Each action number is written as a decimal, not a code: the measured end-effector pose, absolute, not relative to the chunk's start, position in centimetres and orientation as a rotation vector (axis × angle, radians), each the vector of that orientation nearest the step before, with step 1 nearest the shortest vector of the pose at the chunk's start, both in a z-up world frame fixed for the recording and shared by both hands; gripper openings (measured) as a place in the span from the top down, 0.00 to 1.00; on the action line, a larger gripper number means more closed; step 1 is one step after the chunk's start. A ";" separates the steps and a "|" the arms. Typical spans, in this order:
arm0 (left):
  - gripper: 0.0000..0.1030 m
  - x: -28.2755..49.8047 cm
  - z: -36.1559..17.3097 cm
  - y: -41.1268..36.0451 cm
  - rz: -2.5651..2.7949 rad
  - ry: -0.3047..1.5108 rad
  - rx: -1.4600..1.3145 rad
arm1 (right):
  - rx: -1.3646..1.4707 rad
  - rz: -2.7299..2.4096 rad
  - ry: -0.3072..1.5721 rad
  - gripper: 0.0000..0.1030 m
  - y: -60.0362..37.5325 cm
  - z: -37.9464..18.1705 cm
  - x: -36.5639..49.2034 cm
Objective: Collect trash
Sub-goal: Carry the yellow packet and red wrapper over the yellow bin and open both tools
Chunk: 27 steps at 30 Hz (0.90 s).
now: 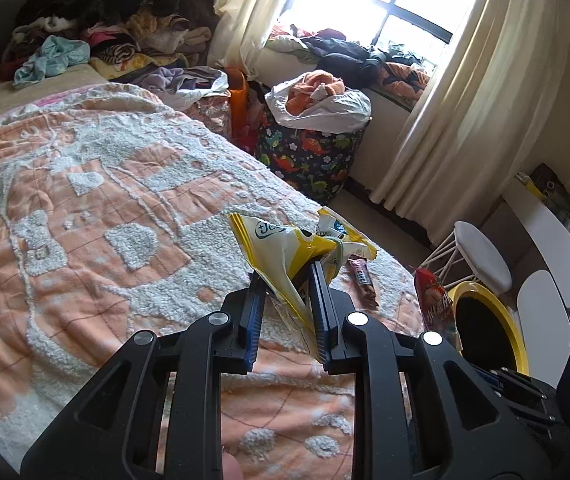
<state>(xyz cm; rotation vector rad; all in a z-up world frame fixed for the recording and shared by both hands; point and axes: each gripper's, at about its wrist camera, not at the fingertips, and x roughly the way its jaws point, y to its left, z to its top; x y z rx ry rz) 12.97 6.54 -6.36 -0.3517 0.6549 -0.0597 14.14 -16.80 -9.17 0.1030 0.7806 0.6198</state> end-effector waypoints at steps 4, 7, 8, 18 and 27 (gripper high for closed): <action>0.84 12.9 -6.0 4.9 -0.086 0.655 -0.327 | 0.129 0.595 0.764 0.84 -18.6 -8.6 14.2; 0.84 12.8 -5.8 4.1 -0.104 0.655 -0.309 | 0.145 0.578 0.755 0.84 -19.6 -8.3 14.2; 0.84 12.8 -5.7 3.8 -0.110 0.656 -0.304 | 0.152 0.571 0.751 0.84 -20.0 -8.2 14.2; 0.84 12.5 -4.5 0.8 -0.169 0.646 -0.262 | 0.199 0.506 0.710 0.84 -23.7 -6.9 14.6; 0.84 12.5 -3.5 -2.6 -0.234 0.632 -0.221 | 0.243 0.405 0.673 0.84 -28.5 -6.2 15.1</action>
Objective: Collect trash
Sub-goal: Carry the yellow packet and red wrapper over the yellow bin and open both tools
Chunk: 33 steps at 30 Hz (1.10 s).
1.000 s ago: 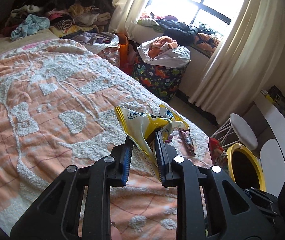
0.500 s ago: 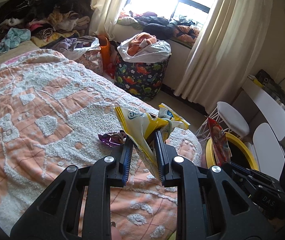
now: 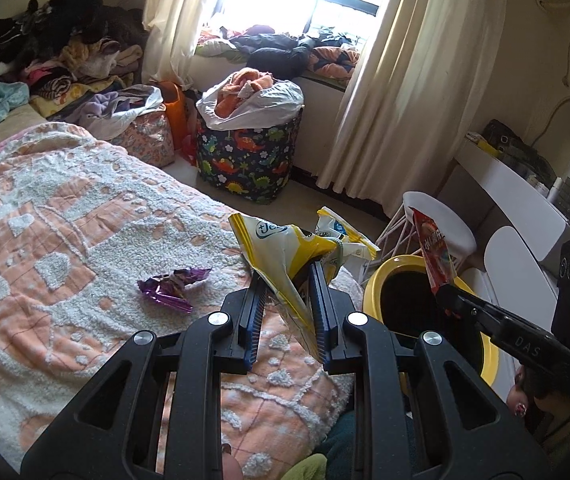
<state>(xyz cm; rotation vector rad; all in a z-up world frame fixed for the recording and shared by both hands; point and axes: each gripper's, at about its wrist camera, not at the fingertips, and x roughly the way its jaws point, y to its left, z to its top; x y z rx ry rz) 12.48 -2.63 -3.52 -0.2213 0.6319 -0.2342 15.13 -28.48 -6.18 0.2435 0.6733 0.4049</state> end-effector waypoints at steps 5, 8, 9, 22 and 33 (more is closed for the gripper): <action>0.84 12.4 -3.4 -4.5 -0.269 0.636 -0.196 | 0.266 0.355 0.671 0.84 -31.0 -6.3 15.5; 0.84 12.4 -3.4 -5.6 -0.287 0.636 -0.182 | 0.278 0.324 0.670 0.84 -32.2 -6.4 15.7; 0.84 12.4 -3.4 -6.0 -0.294 0.638 -0.177 | 0.284 0.316 0.671 0.84 -32.5 -6.4 15.8; 0.84 12.1 -4.0 -9.9 -0.364 0.655 -0.112 | 0.352 0.208 0.685 0.84 -36.7 -7.4 16.1; 0.84 12.3 -5.3 -13.6 -0.424 0.686 -0.045 | 0.387 0.131 0.722 0.84 -38.9 -8.6 16.0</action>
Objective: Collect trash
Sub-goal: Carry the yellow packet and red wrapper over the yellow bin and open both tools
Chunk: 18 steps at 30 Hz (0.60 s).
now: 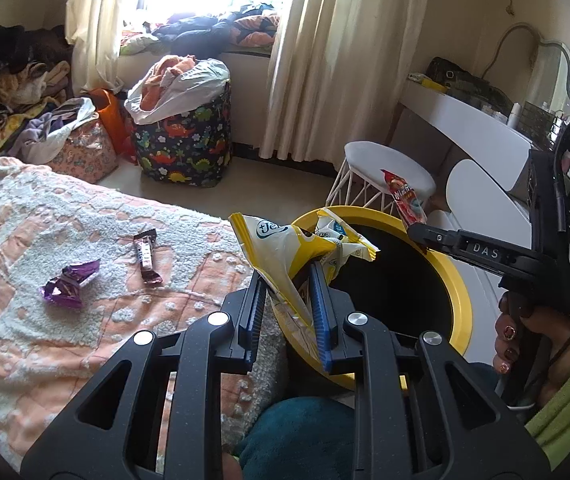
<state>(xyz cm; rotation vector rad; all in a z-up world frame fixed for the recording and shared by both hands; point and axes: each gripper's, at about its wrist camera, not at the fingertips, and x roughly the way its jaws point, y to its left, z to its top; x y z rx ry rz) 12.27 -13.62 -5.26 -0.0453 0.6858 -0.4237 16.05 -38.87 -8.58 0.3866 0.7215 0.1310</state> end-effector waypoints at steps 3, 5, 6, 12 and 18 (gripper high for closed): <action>0.84 12.2 -5.6 -14.8 -0.446 0.692 -0.022 | 0.407 0.121 0.736 0.84 -39.4 -9.0 16.1; 0.84 12.2 -5.9 -15.5 -0.460 0.696 -0.006 | 0.417 0.112 0.742 0.84 -39.8 -9.2 16.1; 0.84 12.2 -6.0 -15.9 -0.467 0.699 0.003 | 0.424 0.110 0.745 0.84 -40.0 -9.3 16.2; 0.84 12.9 -7.6 -17.7 -0.489 0.737 0.043 | 0.465 0.089 0.759 0.83 -41.2 -9.9 16.4; 0.84 13.5 -8.6 -18.7 -0.507 0.760 0.065 | 0.497 0.071 0.767 0.81 -42.2 -10.5 16.5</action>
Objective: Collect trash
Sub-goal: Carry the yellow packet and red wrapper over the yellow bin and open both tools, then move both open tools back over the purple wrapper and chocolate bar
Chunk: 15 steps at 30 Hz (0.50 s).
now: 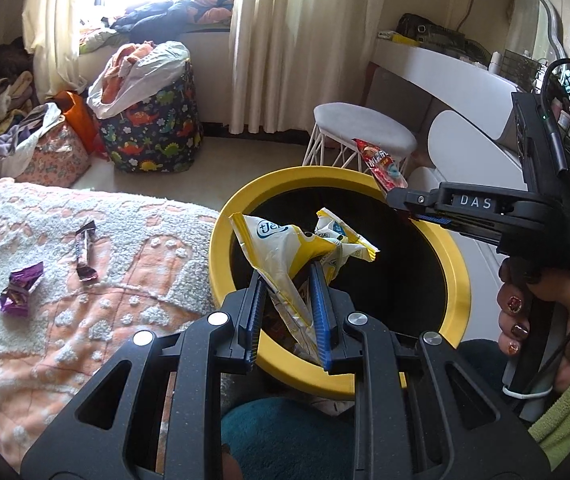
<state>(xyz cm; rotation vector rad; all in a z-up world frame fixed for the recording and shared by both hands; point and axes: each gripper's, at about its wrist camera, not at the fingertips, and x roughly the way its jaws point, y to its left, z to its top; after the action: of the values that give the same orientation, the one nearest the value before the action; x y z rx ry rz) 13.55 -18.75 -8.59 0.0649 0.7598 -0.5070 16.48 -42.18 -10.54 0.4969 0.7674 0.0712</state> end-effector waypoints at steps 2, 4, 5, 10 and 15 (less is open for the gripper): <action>0.84 13.9 -8.9 -19.0 -0.508 0.773 0.062 | 0.512 0.069 0.770 0.81 -42.3 -10.7 16.5; 0.84 14.2 -9.2 -19.3 -0.509 0.783 0.060 | 0.520 0.065 0.771 0.80 -42.5 -10.8 16.5; 0.84 14.3 -9.4 -19.4 -0.510 0.788 0.061 | 0.523 0.064 0.770 0.80 -42.6 -10.9 16.5; 0.83 14.9 -10.1 -19.9 -0.521 0.811 0.068 | 0.557 0.061 0.783 0.60 -42.9 -11.4 16.7; 0.43 14.9 -10.1 -19.1 -0.517 0.814 0.020 | 0.577 0.045 0.771 0.44 -43.1 -11.3 16.6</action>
<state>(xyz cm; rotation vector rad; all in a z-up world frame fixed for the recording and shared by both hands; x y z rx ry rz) 14.94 -19.12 -10.15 0.0199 0.8138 -0.5174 16.62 -43.11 -11.31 0.5767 0.7708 0.0450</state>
